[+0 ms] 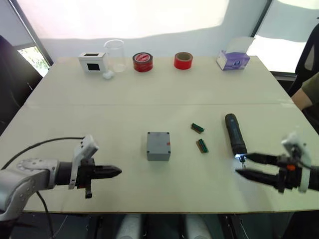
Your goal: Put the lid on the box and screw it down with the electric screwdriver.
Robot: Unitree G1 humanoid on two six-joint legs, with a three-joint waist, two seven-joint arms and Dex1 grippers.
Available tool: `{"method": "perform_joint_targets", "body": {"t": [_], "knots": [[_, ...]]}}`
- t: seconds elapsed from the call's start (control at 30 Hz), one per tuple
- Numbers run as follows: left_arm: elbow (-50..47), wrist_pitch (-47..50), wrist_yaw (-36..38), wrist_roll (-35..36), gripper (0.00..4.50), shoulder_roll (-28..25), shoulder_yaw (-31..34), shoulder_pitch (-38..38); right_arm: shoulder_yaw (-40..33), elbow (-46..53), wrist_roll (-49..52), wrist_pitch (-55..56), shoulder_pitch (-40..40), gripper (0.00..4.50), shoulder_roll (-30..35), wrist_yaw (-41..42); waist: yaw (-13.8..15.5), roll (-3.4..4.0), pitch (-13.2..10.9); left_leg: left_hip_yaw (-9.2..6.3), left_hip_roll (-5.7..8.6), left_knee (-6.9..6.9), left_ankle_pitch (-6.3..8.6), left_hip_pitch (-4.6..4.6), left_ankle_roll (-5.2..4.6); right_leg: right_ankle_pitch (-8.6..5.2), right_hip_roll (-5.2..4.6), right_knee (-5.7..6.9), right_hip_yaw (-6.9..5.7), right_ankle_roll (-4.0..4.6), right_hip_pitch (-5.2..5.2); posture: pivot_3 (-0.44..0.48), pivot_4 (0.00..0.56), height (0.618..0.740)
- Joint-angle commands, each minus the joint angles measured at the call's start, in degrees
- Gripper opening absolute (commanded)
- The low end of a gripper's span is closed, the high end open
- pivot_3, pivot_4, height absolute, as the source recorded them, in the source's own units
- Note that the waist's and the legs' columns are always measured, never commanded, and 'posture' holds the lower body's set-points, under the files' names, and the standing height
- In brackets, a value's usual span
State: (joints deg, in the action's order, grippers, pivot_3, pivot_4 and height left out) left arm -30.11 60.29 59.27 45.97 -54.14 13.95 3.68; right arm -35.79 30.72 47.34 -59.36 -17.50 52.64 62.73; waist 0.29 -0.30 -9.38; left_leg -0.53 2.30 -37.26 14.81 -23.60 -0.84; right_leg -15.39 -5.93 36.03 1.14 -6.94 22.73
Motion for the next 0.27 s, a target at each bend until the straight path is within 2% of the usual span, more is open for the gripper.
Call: {"method": "perform_joint_targets", "body": {"t": [0.03,0.27], "knots": [[-1.7,-1.9,0.6,0.5,0.0,-0.8,0.2,1.8,0.6,1.8,-0.8,3.5,-2.6,4.47,-0.2,0.5,0.2,0.0,0.0,0.01,0.0,0.02,0.0,0.03,0.01,-0.03,-0.03,-0.01,0.03,0.06,-0.02,0.0,0.15,0.74],[-2.7,-2.7,-1.0,1.4,0.0,1.0,-1.7,2.8,3.1,2.3,-1.3,5.8,-4.3,4.47,0.9,-0.2,0.5,0.0,0.0,0.02,0.0,0.11,0.02,0.03,0.03,-0.05,-0.14,-0.11,0.04,0.11,-0.02,0.0,0.15,0.74]]}}
